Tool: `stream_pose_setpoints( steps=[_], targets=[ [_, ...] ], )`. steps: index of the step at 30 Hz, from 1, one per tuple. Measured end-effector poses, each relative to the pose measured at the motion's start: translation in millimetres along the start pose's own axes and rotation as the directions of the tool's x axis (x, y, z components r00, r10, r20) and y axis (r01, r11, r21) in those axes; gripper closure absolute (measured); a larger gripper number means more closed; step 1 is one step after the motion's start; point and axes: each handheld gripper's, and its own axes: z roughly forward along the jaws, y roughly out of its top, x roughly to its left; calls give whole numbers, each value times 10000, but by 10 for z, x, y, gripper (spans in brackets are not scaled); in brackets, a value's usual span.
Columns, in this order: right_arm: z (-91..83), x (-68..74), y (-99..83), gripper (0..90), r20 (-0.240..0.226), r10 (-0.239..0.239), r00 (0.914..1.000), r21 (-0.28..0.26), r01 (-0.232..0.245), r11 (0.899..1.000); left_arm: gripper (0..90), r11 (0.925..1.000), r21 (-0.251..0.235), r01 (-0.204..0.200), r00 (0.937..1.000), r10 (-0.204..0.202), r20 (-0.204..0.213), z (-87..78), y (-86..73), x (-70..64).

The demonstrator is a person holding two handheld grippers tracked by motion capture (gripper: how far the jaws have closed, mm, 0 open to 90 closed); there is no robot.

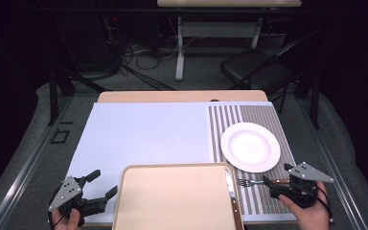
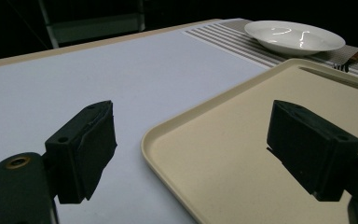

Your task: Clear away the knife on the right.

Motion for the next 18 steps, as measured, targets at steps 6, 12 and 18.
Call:
stream_pose_setpoints(
  steps=[6,12,18],
  targets=[
    [9,-11,4,141,-124,-170,9998,207,173,9996,157,10000,-43,-32,10000,32,29,2,-1,-4],
    [69,4,33,137,-343,-730,9967,574,749,9955,157,10000,0,-36,10000,36,53,7,-2,-7],
    [107,23,65,124,-512,-1426,9885,914,1468,9849,157,10000,25,-39,10000,39,26,7,-1,-7]
  ],
)
